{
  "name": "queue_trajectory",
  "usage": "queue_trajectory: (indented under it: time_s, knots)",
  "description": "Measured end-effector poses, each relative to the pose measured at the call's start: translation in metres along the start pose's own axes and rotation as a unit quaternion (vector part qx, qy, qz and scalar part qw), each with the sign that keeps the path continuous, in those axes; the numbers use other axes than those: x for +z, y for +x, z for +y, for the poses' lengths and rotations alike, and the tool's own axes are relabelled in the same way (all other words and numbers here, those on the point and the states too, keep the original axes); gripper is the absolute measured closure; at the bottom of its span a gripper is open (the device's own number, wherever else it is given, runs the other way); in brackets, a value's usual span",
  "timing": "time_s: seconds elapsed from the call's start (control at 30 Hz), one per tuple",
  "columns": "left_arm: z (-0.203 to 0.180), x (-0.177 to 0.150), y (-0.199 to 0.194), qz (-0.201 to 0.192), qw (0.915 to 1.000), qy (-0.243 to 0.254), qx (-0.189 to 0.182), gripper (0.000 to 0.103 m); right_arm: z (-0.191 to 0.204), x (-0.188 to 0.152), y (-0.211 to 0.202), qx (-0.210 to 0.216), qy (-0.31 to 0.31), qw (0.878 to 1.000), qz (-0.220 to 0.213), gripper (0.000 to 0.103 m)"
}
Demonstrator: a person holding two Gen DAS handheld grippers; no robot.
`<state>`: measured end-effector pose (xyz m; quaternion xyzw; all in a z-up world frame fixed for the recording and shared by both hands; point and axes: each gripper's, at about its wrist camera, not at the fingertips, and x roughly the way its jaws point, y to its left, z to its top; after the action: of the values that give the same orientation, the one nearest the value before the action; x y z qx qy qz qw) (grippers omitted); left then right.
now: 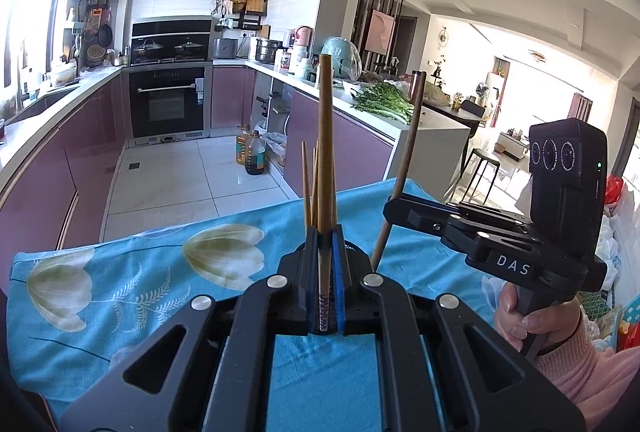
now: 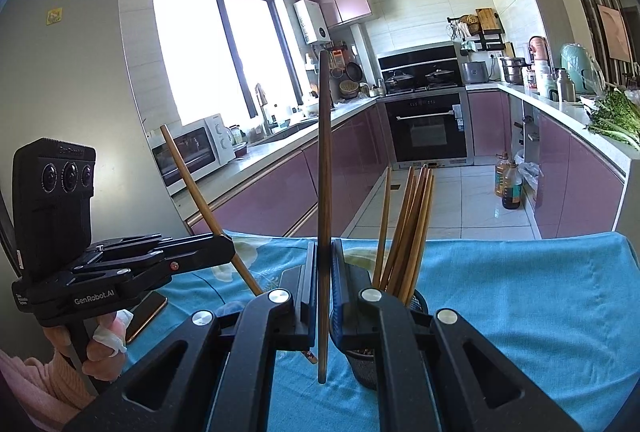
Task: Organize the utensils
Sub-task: 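Carry both held chopsticks over the mesh cup, aligning them above its rim, then lower both held chopsticks into the mesh cup and open both grippers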
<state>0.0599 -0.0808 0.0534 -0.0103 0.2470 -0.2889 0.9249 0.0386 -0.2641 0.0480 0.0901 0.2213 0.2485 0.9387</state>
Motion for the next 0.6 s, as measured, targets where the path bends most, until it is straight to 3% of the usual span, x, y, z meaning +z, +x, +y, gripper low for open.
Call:
queue_trajectory:
  time_s: [0.6]
  knots:
    - [-0.011,0.012,-0.009,-0.023,0.9996,0.016,-0.003,0.095,0.000,0.012,-0.004,-0.001,-0.007,1.000,-0.015,0.097]
